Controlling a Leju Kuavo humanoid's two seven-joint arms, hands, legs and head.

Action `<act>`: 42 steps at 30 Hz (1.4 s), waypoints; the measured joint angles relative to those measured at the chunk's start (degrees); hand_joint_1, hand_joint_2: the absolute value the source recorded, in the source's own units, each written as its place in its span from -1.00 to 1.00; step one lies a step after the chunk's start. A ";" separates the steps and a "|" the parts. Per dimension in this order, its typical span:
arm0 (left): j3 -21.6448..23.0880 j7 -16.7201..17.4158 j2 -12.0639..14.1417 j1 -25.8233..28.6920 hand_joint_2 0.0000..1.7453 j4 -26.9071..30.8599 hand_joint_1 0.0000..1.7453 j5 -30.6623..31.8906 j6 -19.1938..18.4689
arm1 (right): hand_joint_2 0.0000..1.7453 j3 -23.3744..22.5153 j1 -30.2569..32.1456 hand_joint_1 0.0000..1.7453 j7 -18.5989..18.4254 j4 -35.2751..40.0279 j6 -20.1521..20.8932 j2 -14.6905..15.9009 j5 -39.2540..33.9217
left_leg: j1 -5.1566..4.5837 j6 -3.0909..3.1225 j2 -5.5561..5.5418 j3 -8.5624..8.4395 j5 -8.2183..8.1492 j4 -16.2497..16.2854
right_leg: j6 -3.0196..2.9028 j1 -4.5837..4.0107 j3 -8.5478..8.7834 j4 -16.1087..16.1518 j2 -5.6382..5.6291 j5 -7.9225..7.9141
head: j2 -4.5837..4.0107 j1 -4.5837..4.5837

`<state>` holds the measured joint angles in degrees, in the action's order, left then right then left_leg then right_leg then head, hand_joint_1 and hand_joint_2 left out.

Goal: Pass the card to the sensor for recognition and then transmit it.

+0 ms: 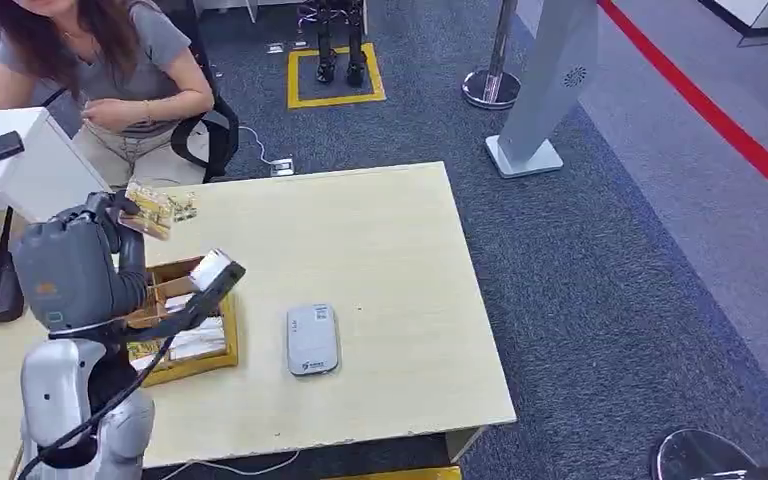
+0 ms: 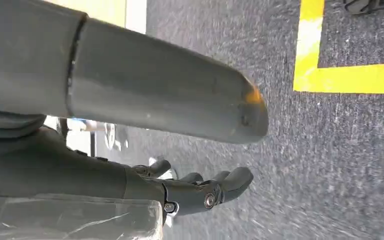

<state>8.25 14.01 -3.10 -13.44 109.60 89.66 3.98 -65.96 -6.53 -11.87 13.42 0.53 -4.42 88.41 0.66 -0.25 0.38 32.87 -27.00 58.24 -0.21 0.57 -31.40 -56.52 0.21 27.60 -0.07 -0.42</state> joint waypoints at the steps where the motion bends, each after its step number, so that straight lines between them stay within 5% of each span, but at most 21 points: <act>1: -1.88 -0.03 0.70 -1.33 1.00 -2.21 1.00 0.02 0.40 | -1.00 0.39 -0.22 -1.00 -0.04 -0.07 0.13 0.00 0.61 | 0.00 -0.03 0.06 -0.04 0.02 -0.01 | -0.06 0.00 -0.02 -0.01 -0.06 -0.06 | 0.00 0.02; 8: -12.86 -2.39 5.25 -8.58 1.00 -19.35 1.00 0.33 4.12 | -1.00 3.40 -1.22 -1.00 -0.94 -0.26 1.27 0.00 1.59 | 0.03 -0.11 0.05 -0.02 0.08 -0.01 | -0.08 -0.05 -0.05 -0.06 -0.10 -0.06 | 0.00 0.15; 17: -13.74 -0.57 9.09 -12.00 1.00 -29.61 1.00 0.35 6.32 | -1.00 5.09 -1.48 -1.00 -0.94 -0.42 1.27 0.00 1.59 | 0.00 -0.10 0.04 0.03 0.07 -0.01 | -0.06 -0.04 -0.11 -0.01 -0.09 -0.06 | 0.00 0.17; 26: -9.28 0.06 9.59 -14.44 1.00 -34.59 1.00 0.39 8.72 | -1.00 5.11 -1.34 -1.00 -0.94 -0.72 2.19 0.00 1.59 | 0.00 -0.10 0.06 0.03 0.07 0.01 | -0.06 -0.02 -0.12 -0.02 -0.11 -0.07 | 0.00 0.15; 27: -8.93 -0.14 9.48 -14.48 1.00 -34.85 0.46 0.39 8.72 | -1.00 5.11 -1.31 -1.00 -0.94 -0.72 2.27 0.00 1.59 | 0.00 -0.10 0.07 0.03 0.07 0.01 | -0.06 -0.02 -0.13 -0.02 -0.11 -0.07 | 0.00 0.18; 28: -8.63 -0.42 9.35 -14.49 1.00 -35.03 -0.38 0.39 8.72 | -1.00 5.11 -1.29 -1.00 -0.94 -0.72 2.23 0.00 1.59 | 0.00 -0.10 0.09 0.03 0.07 0.01 | -0.06 -0.02 -0.14 -0.02 -0.12 -0.07 | 0.00 0.15; 29: -8.45 -0.57 9.22 -14.49 1.00 -35.14 -1.00 0.42 8.72 | -1.00 5.09 -1.29 -1.00 -0.92 -0.72 2.16 0.00 1.57 | 0.01 -0.10 0.12 0.03 0.06 0.01 | -0.06 -0.02 -0.14 -0.02 -0.16 -0.07 | 0.00 0.15; 35: -8.08 -1.91 8.04 -14.55 1.00 -35.40 -1.00 0.42 10.25 | -1.00 5.09 -1.17 -1.00 -0.76 -0.72 1.88 0.00 1.37 | 0.01 -0.08 0.10 0.06 0.04 0.00 | -0.06 -0.02 -0.16 -0.01 -0.15 -0.05 | 0.00 0.15; 42: -11.90 -14.21 1.12 -10.59 1.00 -27.34 -1.00 -8.09 8.88 | -1.00 4.98 -0.29 -1.00 -0.76 -0.72 1.22 0.00 0.43 | -0.03 -0.05 0.08 0.13 0.02 0.00 | -0.04 -0.02 -0.15 -0.01 -0.11 -0.05 | 0.00 0.11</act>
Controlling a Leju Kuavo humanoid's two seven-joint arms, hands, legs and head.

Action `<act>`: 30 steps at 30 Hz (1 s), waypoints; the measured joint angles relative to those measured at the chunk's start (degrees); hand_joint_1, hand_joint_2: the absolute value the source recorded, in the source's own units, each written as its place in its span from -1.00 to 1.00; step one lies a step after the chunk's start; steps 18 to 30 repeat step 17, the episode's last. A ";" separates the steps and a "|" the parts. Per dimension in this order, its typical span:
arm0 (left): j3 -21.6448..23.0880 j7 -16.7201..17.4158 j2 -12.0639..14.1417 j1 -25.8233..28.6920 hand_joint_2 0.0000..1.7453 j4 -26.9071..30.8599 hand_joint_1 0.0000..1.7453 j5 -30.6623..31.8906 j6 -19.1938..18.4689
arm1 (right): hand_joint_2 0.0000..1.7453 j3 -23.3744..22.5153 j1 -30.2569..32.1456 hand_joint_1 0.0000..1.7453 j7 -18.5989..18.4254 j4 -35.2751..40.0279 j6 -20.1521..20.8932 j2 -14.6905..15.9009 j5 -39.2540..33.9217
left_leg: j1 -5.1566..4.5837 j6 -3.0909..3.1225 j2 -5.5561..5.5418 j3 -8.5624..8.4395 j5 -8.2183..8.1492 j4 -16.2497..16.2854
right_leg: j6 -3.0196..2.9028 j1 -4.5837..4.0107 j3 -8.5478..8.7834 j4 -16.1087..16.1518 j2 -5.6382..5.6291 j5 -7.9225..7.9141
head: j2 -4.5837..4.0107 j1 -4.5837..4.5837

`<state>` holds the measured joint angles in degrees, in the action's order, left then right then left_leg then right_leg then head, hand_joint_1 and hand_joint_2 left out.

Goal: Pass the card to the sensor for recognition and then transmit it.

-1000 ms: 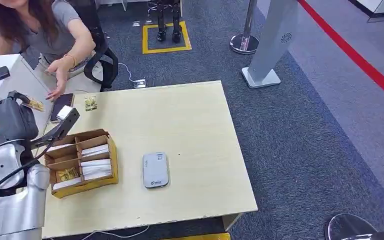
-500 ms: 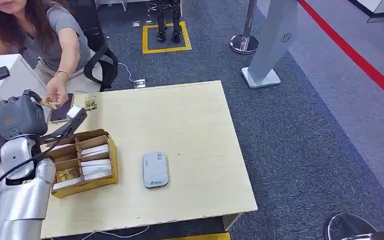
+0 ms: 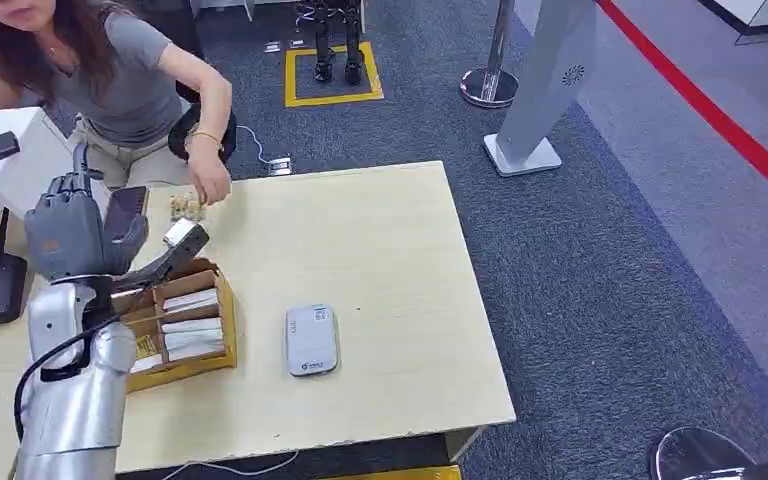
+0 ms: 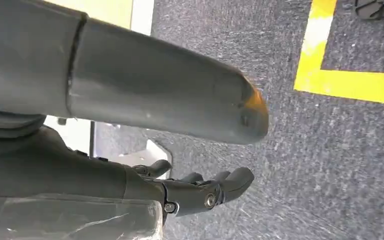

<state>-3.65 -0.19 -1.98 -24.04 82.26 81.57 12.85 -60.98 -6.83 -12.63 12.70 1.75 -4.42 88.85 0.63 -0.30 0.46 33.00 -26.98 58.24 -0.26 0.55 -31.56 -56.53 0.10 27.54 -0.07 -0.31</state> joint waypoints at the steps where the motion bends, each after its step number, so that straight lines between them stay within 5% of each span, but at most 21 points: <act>1: -0.46 -0.16 -0.58 0.57 1.00 1.04 -1.00 -0.33 -0.26 | -1.00 0.00 0.11 -1.00 0.00 0.00 0.00 0.00 0.00 | 0.00 0.03 0.04 0.00 -0.02 0.00 | 0.00 0.00 -0.01 0.01 -0.02 0.00 | 0.00 0.00; 6: -2.65 -2.60 -3.75 2.16 1.00 5.21 -1.00 -5.07 -1.64 | -1.00 -0.05 0.31 -1.00 -0.02 0.00 -0.02 0.00 -0.09 | 0.02 0.03 -0.01 0.00 -0.01 0.00 | 0.00 0.01 0.00 0.02 0.02 0.00 | 0.00 0.02; 11: -4.26 -11.08 -7.89 7.31 1.00 11.82 -1.00 -33.83 -12.49 | -1.00 -0.74 0.55 -1.00 -0.44 0.00 -0.15 0.02 -1.25 | 0.02 0.05 -0.01 0.01 -0.03 0.00 | 0.02 0.00 0.01 0.02 0.01 0.02 | 0.00 -0.02; 14: -4.44 -13.36 -9.19 11.53 1.00 15.52 -1.00 -52.65 -19.73 | -1.00 -1.46 0.80 -1.00 -0.37 0.02 -0.31 0.09 -1.81 | 0.00 0.04 0.01 0.01 -0.11 0.00 | 0.04 0.01 0.00 0.02 -0.01 0.06 | 0.00 -0.02; 16: -4.51 -14.06 -9.39 13.71 1.00 17.19 -1.00 -58.55 -21.62 | -1.00 -1.62 0.95 -1.00 -0.37 0.02 -0.31 0.22 -1.95 | 0.01 0.05 -0.01 0.01 -0.12 0.00 | 0.04 0.01 0.00 0.03 0.01 0.07 | 0.00 -0.02; 30: -4.53 -14.43 -9.41 15.11 1.00 17.98 -1.00 -60.40 -22.23 | -1.00 -1.73 0.99 -1.00 -0.35 0.02 -0.31 0.24 -2.01 | 0.01 0.05 0.00 0.00 -0.12 0.00 | 0.04 0.01 -0.01 0.03 0.00 0.07 | 0.00 0.02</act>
